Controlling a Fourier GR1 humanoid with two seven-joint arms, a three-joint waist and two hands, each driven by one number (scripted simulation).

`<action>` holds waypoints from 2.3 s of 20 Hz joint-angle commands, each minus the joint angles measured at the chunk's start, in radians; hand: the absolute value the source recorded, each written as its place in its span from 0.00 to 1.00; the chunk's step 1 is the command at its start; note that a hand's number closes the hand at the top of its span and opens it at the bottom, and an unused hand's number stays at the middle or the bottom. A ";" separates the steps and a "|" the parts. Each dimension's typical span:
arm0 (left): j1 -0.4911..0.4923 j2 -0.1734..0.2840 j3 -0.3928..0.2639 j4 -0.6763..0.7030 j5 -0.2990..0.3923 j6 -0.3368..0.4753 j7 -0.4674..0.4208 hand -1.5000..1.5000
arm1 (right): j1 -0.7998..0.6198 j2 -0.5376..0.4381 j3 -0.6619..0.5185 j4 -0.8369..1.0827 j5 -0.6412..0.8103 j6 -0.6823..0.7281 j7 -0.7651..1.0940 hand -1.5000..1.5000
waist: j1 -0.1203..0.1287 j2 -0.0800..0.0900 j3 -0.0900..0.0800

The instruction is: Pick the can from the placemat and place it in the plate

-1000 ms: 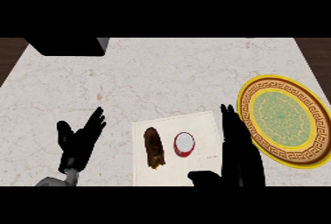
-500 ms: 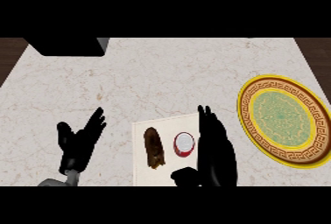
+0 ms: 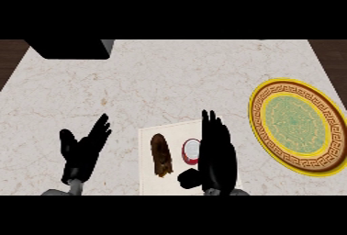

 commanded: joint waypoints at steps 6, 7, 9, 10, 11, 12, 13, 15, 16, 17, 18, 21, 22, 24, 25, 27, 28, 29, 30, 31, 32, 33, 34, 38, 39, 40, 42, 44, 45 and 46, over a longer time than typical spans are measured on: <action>-0.052 -0.042 0.033 0.094 -0.024 -0.028 -0.022 0.50 | -0.032 0.010 -0.033 0.169 -0.036 -0.089 0.072 0.00 | -0.004 0.002 0.000; -0.023 -0.011 0.043 0.030 -0.033 -0.025 0.004 0.50 | 0.008 0.010 -0.005 0.160 -0.009 -0.104 0.063 0.00 | -0.002 0.000 0.000; -0.011 -0.040 0.036 0.051 -0.041 -0.036 -0.030 0.50 | -0.040 0.010 -0.072 0.113 -0.062 -0.018 0.063 0.00 | -0.003 0.000 0.000; -0.036 -0.041 0.067 0.117 -0.028 -0.058 -0.052 0.50 | -0.017 0.010 -0.012 0.169 -0.046 -0.069 0.072 0.00 | -0.004 0.001 0.000; 0.047 -0.018 0.037 -0.026 -0.044 -0.032 -0.003 0.50 | -0.050 0.010 -0.011 0.205 -0.063 -0.109 0.078 0.00 | 0.004 0.000 0.000; 0.026 -0.012 0.046 0.013 -0.036 -0.062 -0.013 0.50 | -0.059 0.010 0.064 0.188 -0.079 -0.111 0.164 0.00 | 0.005 0.000 0.000; 0.013 -0.032 0.046 -0.022 -0.036 -0.034 0.035 0.50 | -0.047 0.010 0.040 0.230 -0.077 -0.134 0.096 0.00 | 0.002 0.000 0.000; -0.025 -0.072 0.043 0.086 -0.066 -0.028 -0.028 0.50 | -0.060 0.010 -0.054 0.310 -0.121 -0.027 -0.031 1.00 | -0.003 0.002 0.000; -0.045 -0.052 0.045 0.003 -0.049 -0.037 0.061 0.50 | -0.094 0.010 0.028 0.294 -0.133 -0.033 0.043 1.00 | 0.001 0.001 0.000; 0.002 -0.041 0.053 -0.001 -0.075 -0.031 0.030 0.50 | -0.014 0.005 -0.009 0.255 -0.062 0.014 -0.034 1.00 | -0.004 -0.001 0.000; -0.005 -0.067 0.066 0.021 -0.074 -0.041 -0.004 0.50 | -0.086 0.010 -0.023 0.337 -0.083 -0.035 -0.048 1.00 | -0.001 0.000 0.000; 0.011 -0.046 0.090 -0.009 -0.068 -0.069 0.033 0.50 | -0.049 0.010 0.042 0.253 -0.032 -0.024 0.039 1.00 | -0.003 -0.001 0.000; 0.069 -0.078 0.033 -0.084 -0.108 -0.017 0.056 0.50 | -0.115 0.010 0.009 0.297 -0.066 -0.015 0.028 1.00 | 0.001 -0.001 0.000; -0.007 -0.061 0.092 -0.024 -0.094 -0.052 0.067 0.50 | -0.072 0.010 0.012 0.337 -0.022 -0.063 -0.034 1.00 | -0.002 0.000 0.000; 0.006 -0.067 0.101 0.031 -0.085 -0.100 0.003 0.50 | -0.056 0.010 -0.008 0.227 0.002 0.004 0.006 1.00 | -0.005 -0.001 0.000; -0.008 -0.052 0.115 0.022 -0.083 -0.100 0.036 0.50 | -0.052 0.009 -0.032 0.347 0.069 -0.100 -0.096 1.00 | -0.005 0.000 0.000; 0.025 -0.091 0.078 -0.065 -0.115 -0.036 0.076 0.50 | 0.029 -0.006 0.056 0.179 0.098 -0.025 -0.063 1.00 | -0.006 -0.002 0.000; 0.016 -0.055 0.101 -0.044 -0.086 -0.083 0.075 0.50 | 0.099 -0.032 0.132 0.150 0.103 -0.052 -0.111 1.00 | -0.009 -0.003 0.000; 0.037 -0.101 0.057 -0.023 -0.127 -0.039 0.040 0.50 | 0.129 -0.026 0.205 0.109 0.139 -0.064 -0.111 1.00 | -0.013 -0.004 0.000; 0.036 -0.047 0.100 -0.090 -0.082 -0.066 0.093 0.50 | 0.155 -0.038 0.265 0.024 0.124 -0.002 -0.119 1.00 | -0.012 -0.009 0.000; 0.045 -0.086 0.070 0.001 -0.119 -0.063 0.012 0.50 | 0.181 -0.058 0.323 0.033 0.136 -0.025 -0.168 1.00 | -0.017 -0.006 -0.001; 0.002 -0.069 0.101 -0.001 -0.101 -0.065 0.039 0.50 | 0.200 -0.060 0.395 0.014 0.161 -0.035 -0.186 1.00 | -0.019 -0.006 0.000; 0.037 -0.053 0.109 -0.020 -0.098 -0.069 0.041 0.50 | 0.214 -0.078 0.401 -0.028 0.188 -0.099 -0.199 1.00 | -0.013 -0.006 0.000; 0.035 -0.069 0.103 -0.028 -0.098 -0.061 0.047 0.50 | 0.224 -0.155 0.441 -0.192 0.378 -0.276 -0.208 1.00 | -0.026 -0.012 0.001; 0.009 -0.103 0.089 -0.013 -0.102 -0.044 0.062 0.50 | 0.237 -0.121 0.461 -0.171 0.450 -0.298 -0.171 1.00 | -0.028 -0.009 0.001; 0.067 -0.081 0.098 0.004 -0.106 -0.076 -0.011 0.50 | 0.267 -0.150 0.466 -0.222 0.487 -0.302 -0.156 1.00 | -0.026 -0.009 0.000; -0.002 -0.096 0.108 -0.006 -0.097 -0.047 0.059 0.50 | 0.272 -0.144 0.422 -0.253 0.507 -0.366 -0.162 1.00 | -0.031 -0.007 0.001; 0.023 -0.085 0.100 -0.020 -0.111 -0.051 0.044 0.50 | 0.283 -0.142 0.374 -0.327 0.504 -0.382 -0.154 1.00 | -0.031 -0.008 0.001; 0.053 -0.059 0.119 -0.009 -0.101 -0.075 0.021 0.50 | 0.334 -0.122 0.413 -0.306 0.554 -0.436 -0.131 1.00 | -0.032 -0.010 0.001; 0.045 -0.074 0.106 -0.021 -0.108 -0.066 0.023 0.50 | 0.335 -0.158 0.343 -0.324 0.515 -0.476 -0.145 1.00 | -0.033 -0.008 0.001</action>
